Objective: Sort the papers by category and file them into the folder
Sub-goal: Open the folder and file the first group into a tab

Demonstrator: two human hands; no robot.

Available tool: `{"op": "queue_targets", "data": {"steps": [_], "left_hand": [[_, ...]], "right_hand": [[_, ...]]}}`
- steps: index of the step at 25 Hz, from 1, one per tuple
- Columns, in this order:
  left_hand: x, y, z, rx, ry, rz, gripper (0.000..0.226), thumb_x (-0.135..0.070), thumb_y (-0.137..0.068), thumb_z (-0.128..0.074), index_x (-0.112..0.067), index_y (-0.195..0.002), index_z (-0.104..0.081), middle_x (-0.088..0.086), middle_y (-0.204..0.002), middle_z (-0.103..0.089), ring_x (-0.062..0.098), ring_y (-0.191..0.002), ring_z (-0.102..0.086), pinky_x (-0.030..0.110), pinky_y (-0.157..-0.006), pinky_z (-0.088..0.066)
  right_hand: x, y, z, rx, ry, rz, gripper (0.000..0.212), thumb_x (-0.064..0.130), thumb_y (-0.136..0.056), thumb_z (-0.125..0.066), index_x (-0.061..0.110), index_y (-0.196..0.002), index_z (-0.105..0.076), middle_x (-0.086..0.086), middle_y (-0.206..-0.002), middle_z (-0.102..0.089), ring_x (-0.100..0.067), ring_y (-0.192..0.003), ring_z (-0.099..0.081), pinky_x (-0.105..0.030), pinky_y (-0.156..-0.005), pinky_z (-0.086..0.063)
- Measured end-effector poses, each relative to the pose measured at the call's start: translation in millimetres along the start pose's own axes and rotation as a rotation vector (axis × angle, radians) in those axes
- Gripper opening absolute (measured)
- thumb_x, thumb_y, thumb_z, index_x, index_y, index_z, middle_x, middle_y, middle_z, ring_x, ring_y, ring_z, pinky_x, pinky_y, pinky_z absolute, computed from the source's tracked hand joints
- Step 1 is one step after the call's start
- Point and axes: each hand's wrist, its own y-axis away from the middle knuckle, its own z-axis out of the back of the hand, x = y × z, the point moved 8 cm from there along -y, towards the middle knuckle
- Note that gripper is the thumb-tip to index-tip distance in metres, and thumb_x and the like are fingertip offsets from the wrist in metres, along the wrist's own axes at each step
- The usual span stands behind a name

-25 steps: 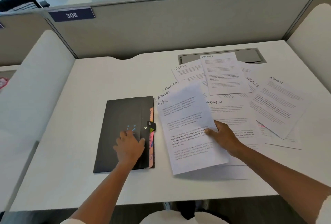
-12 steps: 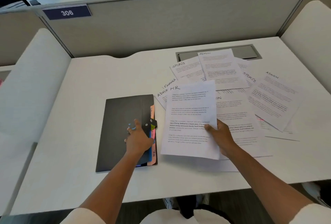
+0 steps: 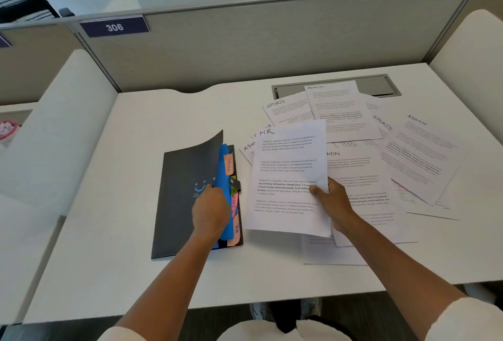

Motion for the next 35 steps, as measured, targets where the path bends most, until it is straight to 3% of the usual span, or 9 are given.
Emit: {"op": "queue_targets", "data": {"steps": [3, 8, 10, 13, 16, 20, 23, 29, 35], "left_hand": [[7, 1, 3, -0.091, -0.028, 0.026, 0.018, -0.029, -0.095, -0.055, -0.014, -0.103, -0.052, 0.004, -0.106, -0.063, 0.017, -0.081, -0.062, 0.028, -0.063, -0.047], [16, 3, -13, -0.115, -0.18, 0.028, 0.068, -0.039, -0.089, -0.064, -0.01, -0.141, -0.032, 0.006, -0.149, -0.035, 0.025, -0.098, -0.063, 0.034, -0.068, -0.056], [17, 4, -19, -0.119, -0.233, 0.001, 0.082, -0.028, -0.088, -0.068, -0.011, -0.15, -0.017, 0.008, -0.156, -0.024, 0.028, -0.107, -0.06, 0.036, -0.071, -0.057], [10, 6, -17, -0.107, -0.212, -0.072, 0.092, -0.015, -0.088, -0.065, -0.026, -0.154, -0.001, 0.01, -0.158, -0.02, 0.026, -0.094, -0.064, 0.035, -0.065, -0.056], [5, 6, -11, -0.057, -0.254, -0.101, 0.082, -0.009, -0.093, -0.057, -0.034, -0.154, -0.007, 0.015, -0.162, -0.01, 0.019, -0.076, -0.06, 0.029, -0.062, -0.053], [11, 3, -10, -0.043, -0.257, -0.061, 0.029, -0.021, -0.094, -0.059, -0.018, -0.122, -0.051, 0.011, -0.158, -0.026, 0.019, -0.082, -0.067, 0.028, -0.066, -0.054], [15, 2, -13, -0.099, -0.21, -0.024, 0.043, -0.027, -0.09, -0.066, -0.011, -0.126, -0.048, 0.006, -0.145, -0.044, 0.018, -0.088, -0.067, 0.028, -0.066, -0.054], [17, 6, -22, -0.171, -0.273, 0.047, 0.092, -0.043, -0.081, -0.071, 0.0, -0.147, -0.023, 0.012, -0.154, -0.025, 0.033, -0.115, -0.053, 0.039, -0.072, -0.06], [14, 12, -22, -0.133, -0.258, 0.02, 0.092, -0.008, -0.083, -0.071, 0.002, -0.151, -0.01, 0.015, -0.158, -0.013, 0.028, -0.128, -0.045, 0.033, -0.08, -0.06]], "right_hand": [[1, 1, -5, 0.012, 0.008, 0.0, 0.026, 0.022, -0.093, -0.063, 0.022, -0.119, -0.065, 0.001, -0.11, -0.071, -0.023, -0.095, -0.068, -0.044, -0.085, -0.057], [6, 4, -8, 0.017, 0.001, 0.014, 0.024, 0.018, -0.094, -0.062, 0.02, -0.117, -0.064, 0.0, -0.107, -0.071, -0.022, -0.093, -0.068, -0.032, -0.075, -0.054], [6, 5, -8, 0.025, -0.006, 0.017, 0.025, 0.018, -0.094, -0.061, 0.02, -0.119, -0.064, 0.001, -0.108, -0.07, -0.023, -0.094, -0.067, -0.034, -0.077, -0.055], [5, 5, -7, 0.028, -0.002, 0.018, 0.025, 0.019, -0.094, -0.062, 0.02, -0.119, -0.063, 0.001, -0.108, -0.069, -0.023, -0.095, -0.067, -0.034, -0.078, -0.054], [3, 3, -4, 0.018, 0.009, 0.013, 0.023, 0.019, -0.094, -0.062, 0.021, -0.116, -0.063, -0.001, -0.11, -0.069, -0.024, -0.096, -0.066, -0.038, -0.082, -0.056], [0, 2, -1, 0.02, 0.009, 0.0, 0.025, 0.019, -0.094, -0.061, 0.021, -0.118, -0.062, 0.0, -0.11, -0.069, -0.024, -0.096, -0.066, -0.04, -0.084, -0.056], [-1, 4, -2, 0.029, 0.019, 0.001, 0.026, 0.019, -0.094, -0.061, 0.02, -0.12, -0.062, 0.001, -0.109, -0.068, -0.023, -0.096, -0.066, -0.037, -0.081, -0.055], [0, 4, 0, 0.045, 0.024, -0.003, 0.022, 0.02, -0.094, -0.061, 0.022, -0.117, -0.062, 0.003, -0.105, -0.068, -0.018, -0.089, -0.065, -0.032, -0.073, -0.053], [-5, 0, 6, 0.05, 0.037, -0.016, 0.024, 0.022, -0.094, -0.061, 0.022, -0.118, -0.062, 0.001, -0.108, -0.069, -0.022, -0.094, -0.066, -0.04, -0.084, -0.056]]}}
